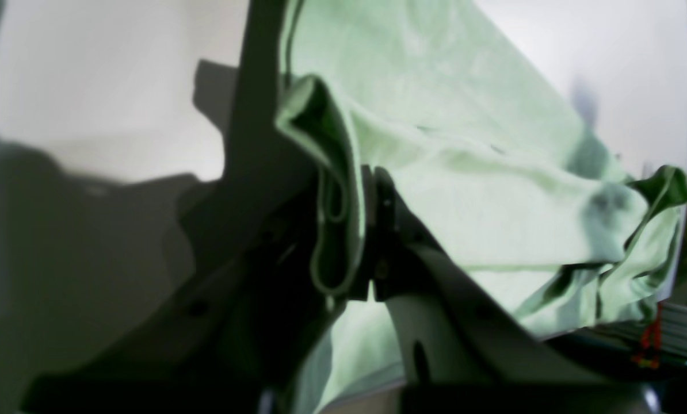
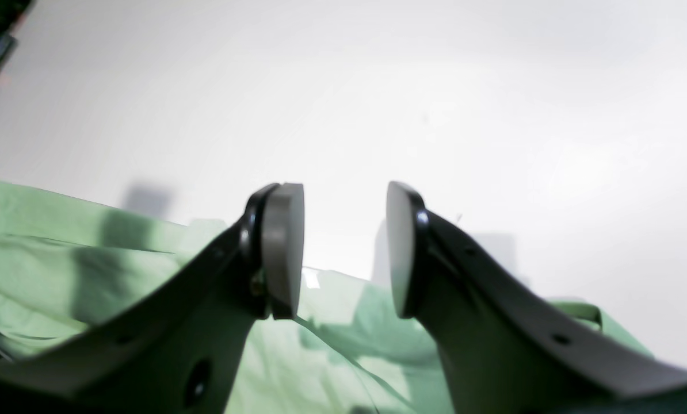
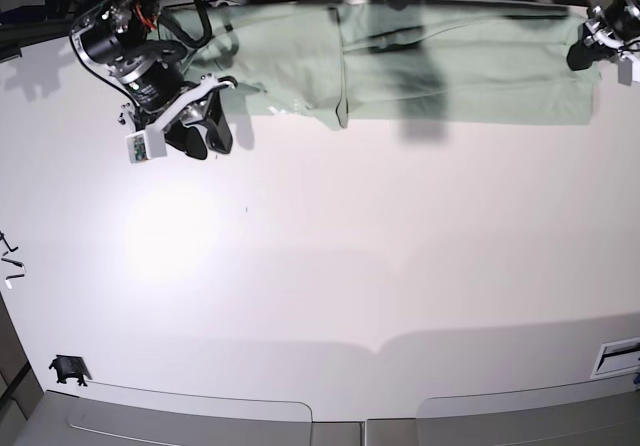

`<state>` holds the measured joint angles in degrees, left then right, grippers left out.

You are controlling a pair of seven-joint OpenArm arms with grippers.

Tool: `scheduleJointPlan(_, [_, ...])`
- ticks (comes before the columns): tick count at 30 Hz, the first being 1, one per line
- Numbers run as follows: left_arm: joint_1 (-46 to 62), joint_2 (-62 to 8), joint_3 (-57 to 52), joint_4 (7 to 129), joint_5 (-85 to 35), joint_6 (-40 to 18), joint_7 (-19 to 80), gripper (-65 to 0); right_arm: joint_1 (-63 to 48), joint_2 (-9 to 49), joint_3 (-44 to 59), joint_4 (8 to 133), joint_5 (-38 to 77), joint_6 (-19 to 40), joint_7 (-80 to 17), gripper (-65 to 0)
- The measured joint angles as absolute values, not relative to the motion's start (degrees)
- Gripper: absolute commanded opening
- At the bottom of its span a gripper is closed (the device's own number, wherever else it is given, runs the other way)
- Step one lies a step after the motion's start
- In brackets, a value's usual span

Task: Fold the T-shirt properly
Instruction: 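Move the left gripper to the strip's other end and pinch it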

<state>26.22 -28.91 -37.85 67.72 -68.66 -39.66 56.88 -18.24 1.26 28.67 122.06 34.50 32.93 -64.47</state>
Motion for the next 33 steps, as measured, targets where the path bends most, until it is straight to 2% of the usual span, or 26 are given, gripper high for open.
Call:
scheduleJointPlan(7, [26.5, -29.1, -39.2, 70.5, -81.0, -39.3, 62.0, -65.0, -18.2, 1.3, 28.7, 122.1, 28.3, 30.9, -64.2, -42.9])
scheduleJointPlan(12, [27.5, -28.1, -39.7, 80.6, -83.6, -39.5, 70.7, -65.0, -18.3, 1.7, 30.4, 122.0, 24.8, 28.4, -63.2, -42.9])
scheduleJointPlan(18, [32.2, -21.6, -38.5, 95.3, -83.4, -39.5, 72.7, -65.0, -18.2, 3.6, 35.6, 122.0, 25.1, 28.4, -62.8, -42.9])
scheduleJointPlan(22, [31.5, -21.6, -31.4, 100.2, -83.4, -39.5, 71.9, -65.0, -18.3, 5.1, 37.5, 122.0, 25.7, 28.4, -62.7, -42.9])
scheduleJointPlan(28, [27.6, -19.3, -17.9, 100.7, -82.7, -39.5, 70.3, -65.0, -18.3, 5.1, 37.7, 122.1, 26.6, 28.4, -62.6, -42.9])
scheduleJointPlan(33, [24.2, -16.9, -10.5, 100.8, -72.6, -39.5, 64.3, -65.0, -18.3, 5.1, 37.7, 122.0, 26.6, 28.4, -62.8, -42.9])
